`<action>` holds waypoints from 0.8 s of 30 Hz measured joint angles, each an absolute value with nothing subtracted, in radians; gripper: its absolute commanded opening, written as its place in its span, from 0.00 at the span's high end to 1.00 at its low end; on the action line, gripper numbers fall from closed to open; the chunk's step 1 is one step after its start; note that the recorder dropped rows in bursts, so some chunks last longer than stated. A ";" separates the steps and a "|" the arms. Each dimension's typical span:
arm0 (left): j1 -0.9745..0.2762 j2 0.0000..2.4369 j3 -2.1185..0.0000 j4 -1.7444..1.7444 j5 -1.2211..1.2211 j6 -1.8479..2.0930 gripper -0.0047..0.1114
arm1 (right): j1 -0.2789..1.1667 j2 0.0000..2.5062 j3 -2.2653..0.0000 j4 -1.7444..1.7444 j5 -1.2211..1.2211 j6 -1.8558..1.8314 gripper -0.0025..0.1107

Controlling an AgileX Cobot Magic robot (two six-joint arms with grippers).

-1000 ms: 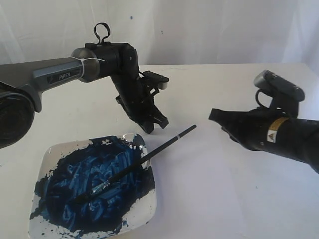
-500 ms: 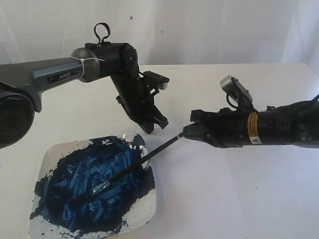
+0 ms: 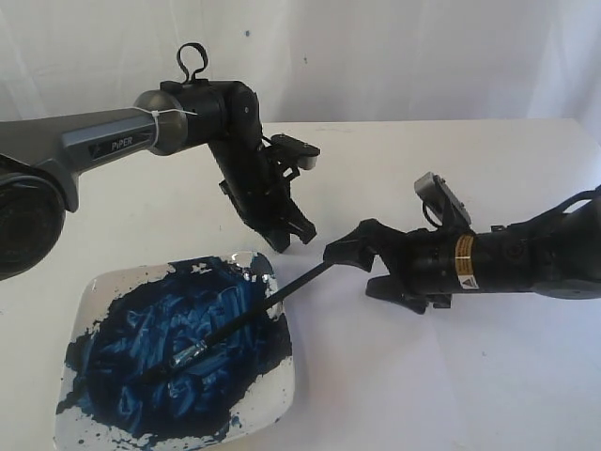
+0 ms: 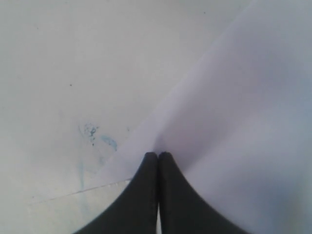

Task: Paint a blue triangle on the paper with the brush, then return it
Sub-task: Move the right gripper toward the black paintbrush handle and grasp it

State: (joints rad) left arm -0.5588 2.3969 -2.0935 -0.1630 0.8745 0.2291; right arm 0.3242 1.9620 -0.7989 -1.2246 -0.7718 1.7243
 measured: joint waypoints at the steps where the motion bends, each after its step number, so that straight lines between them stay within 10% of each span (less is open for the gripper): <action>1: -0.559 2.397 -2.094 -0.163 0.875 0.229 0.96 | 0.324 1.962 -0.799 -1.212 -0.777 1.719 0.30; 24: -0.559 2.397 -2.094 -0.163 0.875 0.232 0.96 | 0.324 2.081 -0.848 -1.154 -0.954 1.596 0.43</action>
